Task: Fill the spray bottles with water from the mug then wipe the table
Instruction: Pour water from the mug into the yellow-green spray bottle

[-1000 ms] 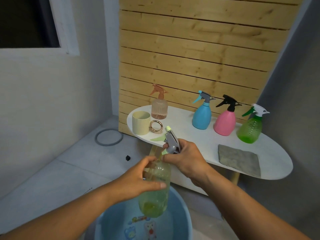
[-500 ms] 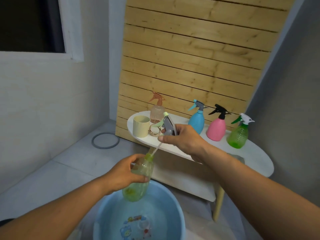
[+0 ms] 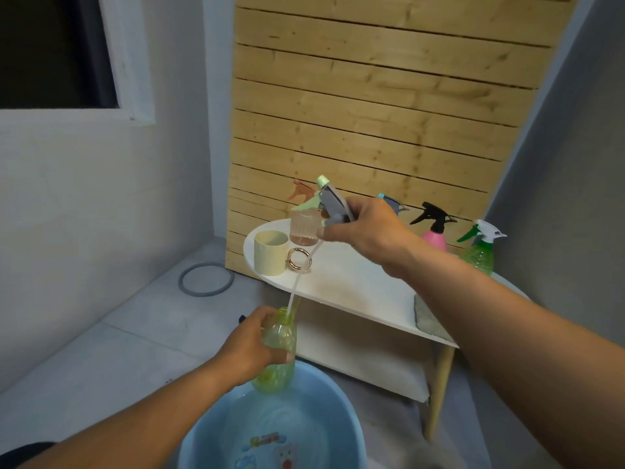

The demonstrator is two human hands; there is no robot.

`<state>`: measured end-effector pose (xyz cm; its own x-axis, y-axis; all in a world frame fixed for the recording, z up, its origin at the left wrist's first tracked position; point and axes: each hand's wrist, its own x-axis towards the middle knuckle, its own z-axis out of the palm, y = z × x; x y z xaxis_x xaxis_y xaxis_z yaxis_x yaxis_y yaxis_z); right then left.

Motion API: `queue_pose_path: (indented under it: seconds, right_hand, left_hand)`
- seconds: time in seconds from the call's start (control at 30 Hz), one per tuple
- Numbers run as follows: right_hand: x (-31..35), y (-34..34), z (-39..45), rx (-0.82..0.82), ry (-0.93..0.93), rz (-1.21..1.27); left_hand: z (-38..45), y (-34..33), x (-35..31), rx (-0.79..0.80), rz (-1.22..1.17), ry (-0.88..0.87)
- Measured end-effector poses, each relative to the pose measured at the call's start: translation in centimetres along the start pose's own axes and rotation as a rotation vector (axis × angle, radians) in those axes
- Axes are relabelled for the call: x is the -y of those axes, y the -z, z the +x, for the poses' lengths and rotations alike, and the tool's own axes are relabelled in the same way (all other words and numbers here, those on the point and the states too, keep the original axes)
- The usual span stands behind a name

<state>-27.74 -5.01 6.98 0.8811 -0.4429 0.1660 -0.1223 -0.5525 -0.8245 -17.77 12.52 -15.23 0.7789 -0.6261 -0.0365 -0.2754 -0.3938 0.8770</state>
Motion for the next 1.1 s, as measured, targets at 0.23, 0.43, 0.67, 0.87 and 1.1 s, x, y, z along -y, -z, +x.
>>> queue_pose_path:
  seconds: [0.23, 0.43, 0.67, 0.87, 1.1]
  right_hand:
    - [-2.6, 1.7, 2.0, -0.193, -0.020, 0.051]
    - [-9.3, 3.1, 4.0, -0.304, -0.262, 0.204]
    - [-18.7, 2.2, 6.5, -0.375, -0.729, 0.556]
    - [-21.7, 0.4, 7.1, -0.365, -0.803, 0.635]
    - [-23.4, 0.5, 7.4, -0.358, -0.826, 0.396]
  left_hand:
    - [1.7, -1.4, 0.4, 0.030, -0.002, 0.027]
    - [2.3, -2.1, 0.3, 0.057, -0.001, 0.021]
    - [3.0, -2.6, 0.2, 0.091, 0.026, 0.015]
    - [3.7, -2.9, -0.4, 0.060, -0.011, 0.000]
    - [3.7, -2.5, -0.4, 0.082, -0.049, -0.001]
